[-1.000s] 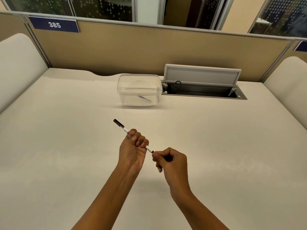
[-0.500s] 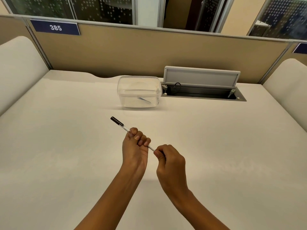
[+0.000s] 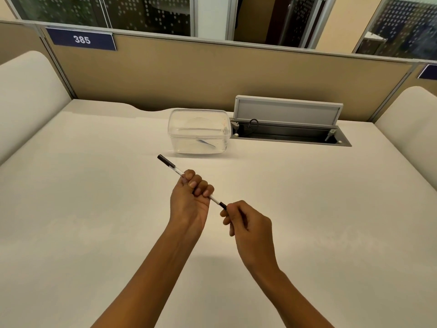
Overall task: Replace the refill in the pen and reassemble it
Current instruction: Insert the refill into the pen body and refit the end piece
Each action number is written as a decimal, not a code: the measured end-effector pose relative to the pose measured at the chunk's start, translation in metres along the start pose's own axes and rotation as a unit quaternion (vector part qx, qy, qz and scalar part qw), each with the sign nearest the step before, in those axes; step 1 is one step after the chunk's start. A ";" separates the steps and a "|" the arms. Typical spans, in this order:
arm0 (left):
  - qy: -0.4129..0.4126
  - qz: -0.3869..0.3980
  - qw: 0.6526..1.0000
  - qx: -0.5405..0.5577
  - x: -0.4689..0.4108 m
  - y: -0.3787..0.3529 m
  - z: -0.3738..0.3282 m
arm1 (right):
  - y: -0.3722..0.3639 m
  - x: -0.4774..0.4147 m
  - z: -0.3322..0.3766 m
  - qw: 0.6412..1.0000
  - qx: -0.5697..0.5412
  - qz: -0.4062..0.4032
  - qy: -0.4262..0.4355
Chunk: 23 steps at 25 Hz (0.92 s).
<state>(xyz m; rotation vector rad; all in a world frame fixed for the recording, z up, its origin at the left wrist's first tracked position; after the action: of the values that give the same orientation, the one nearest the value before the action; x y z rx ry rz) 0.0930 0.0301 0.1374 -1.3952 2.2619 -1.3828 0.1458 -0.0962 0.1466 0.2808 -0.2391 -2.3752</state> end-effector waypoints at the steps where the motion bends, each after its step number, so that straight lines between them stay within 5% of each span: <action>1: 0.009 0.004 1.000 0.004 -0.001 0.000 -0.001 | 0.003 -0.001 0.002 0.999 0.013 -0.005 0.036; 8: 0.063 0.026 0.997 0.028 0.002 -0.005 0.006 | 0.006 0.003 0.013 0.988 0.033 -0.041 0.144; 11: 0.052 0.027 0.998 0.037 0.004 -0.005 0.008 | 0.002 0.004 0.001 0.990 -0.105 -0.073 -0.053; 13: 0.058 0.033 0.996 0.058 0.005 -0.004 0.009 | -0.005 0.003 -0.003 0.952 -0.244 -0.038 -0.183; 16: 0.050 0.033 0.997 0.053 0.005 -0.005 0.006 | -0.009 0.002 -0.003 0.895 -0.364 -0.006 -0.256; 19: 0.016 0.020 1.000 0.018 0.006 -0.005 0.004 | -0.005 0.002 -0.004 0.932 -0.295 -0.030 -0.209; 21: -0.009 0.010 1.000 -0.001 0.005 -0.005 0.003 | 0.001 0.001 0.000 0.986 -0.124 -0.060 -0.090; 23: -0.028 0.009 0.999 -0.019 0.005 -0.008 0.003 | 0.001 0.002 0.007 0.995 0.028 -0.078 0.060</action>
<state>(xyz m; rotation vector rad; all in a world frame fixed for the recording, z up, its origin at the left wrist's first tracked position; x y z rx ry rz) 0.0967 0.0230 0.1438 -1.4030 2.2709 -1.2854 0.1432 -0.0983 0.1535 0.4838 -0.2345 -2.4976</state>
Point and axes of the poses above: each hand's wrist, its own x-axis away from the middle knuckle, its own y-axis out of the back of the hand, z = x × y, the point moved 5 cm from there along -x, towards the middle knuckle, and after that the axes turned 8 degrees about -x, right-handed, at the moved point
